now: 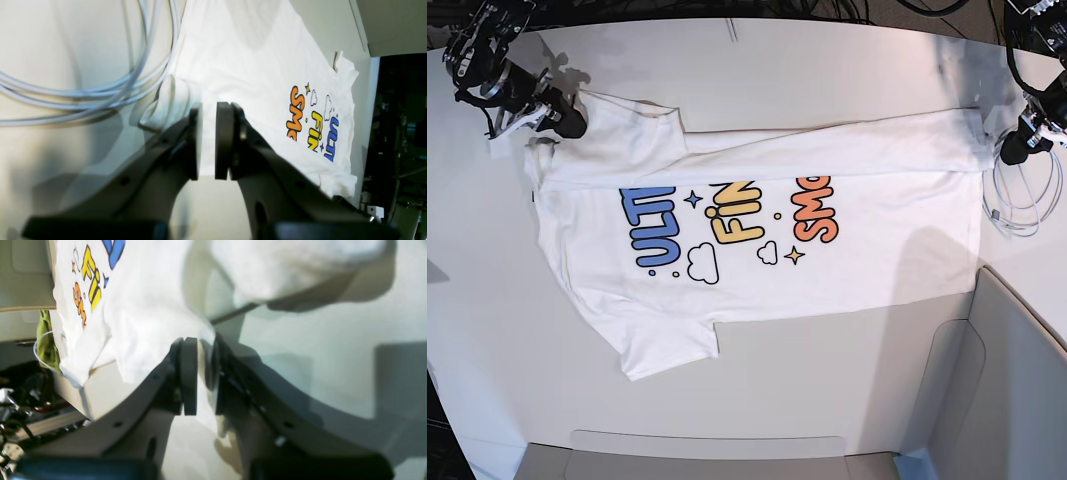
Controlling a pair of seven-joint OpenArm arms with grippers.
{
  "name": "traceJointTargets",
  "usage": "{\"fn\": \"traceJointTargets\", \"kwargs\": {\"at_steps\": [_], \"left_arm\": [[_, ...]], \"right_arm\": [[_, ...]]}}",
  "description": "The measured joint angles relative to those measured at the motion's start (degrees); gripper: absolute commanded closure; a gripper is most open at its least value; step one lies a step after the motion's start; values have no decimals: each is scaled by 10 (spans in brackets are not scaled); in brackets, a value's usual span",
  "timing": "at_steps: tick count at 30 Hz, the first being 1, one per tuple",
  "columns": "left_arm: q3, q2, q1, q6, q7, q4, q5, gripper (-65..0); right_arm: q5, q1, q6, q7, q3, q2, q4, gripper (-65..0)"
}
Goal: Layout the t-shirt on the table in an organized manner, then fold the t-shirt properly
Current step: 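Lower the right gripper onto the folded fabric near the blue letters and grasp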
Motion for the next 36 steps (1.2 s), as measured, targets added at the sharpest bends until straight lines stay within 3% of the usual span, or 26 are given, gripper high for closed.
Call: {"fn": "traceJointTargets", "kwargs": {"at_steps": [6, 8, 13, 21, 28, 32, 36], "left_arm": [[0, 0, 0, 0, 0, 0, 0, -86], [0, 0, 0, 0, 0, 0, 0, -86], [0, 0, 0, 0, 1, 0, 0, -86], [0, 0, 0, 0, 0, -1, 0, -86], [0, 0, 0, 0, -1, -1, 0, -86], [0, 0, 0, 0, -1, -1, 0, -86], [0, 0, 0, 0, -1, -1, 1, -86]], "right_arm": [[0, -11, -1, -2, -30, -2, 20, -74], [-8, -14, -1, -11, -37, -5, 33, -3], [-13, -9, -9, -25, -71, 0, 50, 0], [-1, 82, -14, -33, -76, -3, 116, 0], [-73, 181, -14, -32, -73, -17, 37, 0], [-84, 212, -14, -32, -77, -41, -32, 0], [-88, 216, -13, -31, -76, -39, -87, 0]]}}
